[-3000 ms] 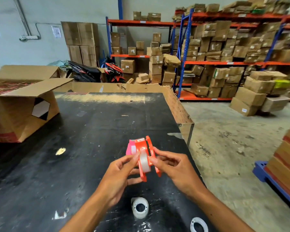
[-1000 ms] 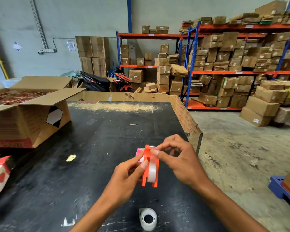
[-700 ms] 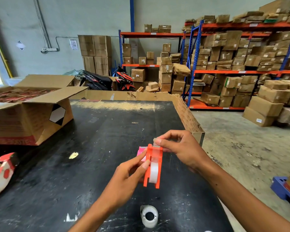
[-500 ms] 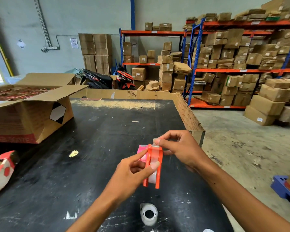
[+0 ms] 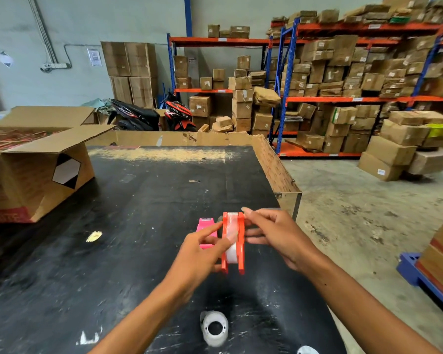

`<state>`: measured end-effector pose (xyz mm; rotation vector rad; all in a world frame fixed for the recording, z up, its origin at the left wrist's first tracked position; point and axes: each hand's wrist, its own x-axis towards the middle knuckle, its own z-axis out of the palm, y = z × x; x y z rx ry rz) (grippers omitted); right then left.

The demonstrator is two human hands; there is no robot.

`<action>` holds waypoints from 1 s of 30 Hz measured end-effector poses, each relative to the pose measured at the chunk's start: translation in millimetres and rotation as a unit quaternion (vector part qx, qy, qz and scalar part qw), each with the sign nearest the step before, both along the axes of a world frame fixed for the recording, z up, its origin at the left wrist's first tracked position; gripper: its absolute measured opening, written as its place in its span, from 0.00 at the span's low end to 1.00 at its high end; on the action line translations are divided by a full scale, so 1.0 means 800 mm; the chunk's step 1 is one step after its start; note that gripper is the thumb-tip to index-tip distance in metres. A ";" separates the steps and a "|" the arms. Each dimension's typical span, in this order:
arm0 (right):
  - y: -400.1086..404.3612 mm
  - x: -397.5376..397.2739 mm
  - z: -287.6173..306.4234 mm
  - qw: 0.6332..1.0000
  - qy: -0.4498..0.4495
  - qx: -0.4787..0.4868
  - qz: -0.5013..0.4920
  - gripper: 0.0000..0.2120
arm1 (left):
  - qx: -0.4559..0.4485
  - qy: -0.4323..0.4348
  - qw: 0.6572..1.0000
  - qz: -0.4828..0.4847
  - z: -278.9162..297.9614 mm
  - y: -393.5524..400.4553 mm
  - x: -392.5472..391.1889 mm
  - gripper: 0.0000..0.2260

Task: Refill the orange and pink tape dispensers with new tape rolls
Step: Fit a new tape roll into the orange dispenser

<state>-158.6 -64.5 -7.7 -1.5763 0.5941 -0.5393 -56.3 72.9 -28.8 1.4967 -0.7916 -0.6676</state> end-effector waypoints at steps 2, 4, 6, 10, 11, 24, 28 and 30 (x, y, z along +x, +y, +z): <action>-0.003 -0.002 -0.020 1.000 0.000 0.004 -0.015 0.11 | 0.027 0.004 0.999 0.021 -0.005 -0.020 0.001 0.17; -0.007 -0.002 -0.040 0.999 -0.016 0.019 -0.037 0.06 | 0.057 0.016 0.998 0.029 -0.017 -0.043 0.000 0.16; -0.019 0.001 -0.057 0.998 -0.013 -0.001 -0.054 0.05 | 0.077 0.029 0.996 0.036 -0.030 -0.068 -0.001 0.12; -0.042 0.013 -0.079 0.996 0.051 -0.022 -0.072 0.09 | 0.106 0.018 0.994 0.031 -0.052 -0.101 0.000 0.13; -0.046 0.018 -0.083 0.995 0.063 -0.029 -0.074 0.10 | 0.113 0.004 0.993 0.029 -0.056 -0.105 0.001 0.14; -0.049 0.061 -0.105 0.987 0.108 -0.084 -0.086 0.13 | 0.114 -0.102 0.988 0.037 -0.056 -0.098 0.016 0.13; -0.048 0.065 -0.105 0.986 0.112 -0.087 -0.088 0.13 | 0.111 -0.123 0.986 0.030 -0.056 -0.091 0.018 0.14; -0.049 0.066 -0.105 0.986 0.109 -0.076 -0.096 0.12 | 0.103 -0.150 0.983 0.032 -0.054 -0.085 0.021 0.13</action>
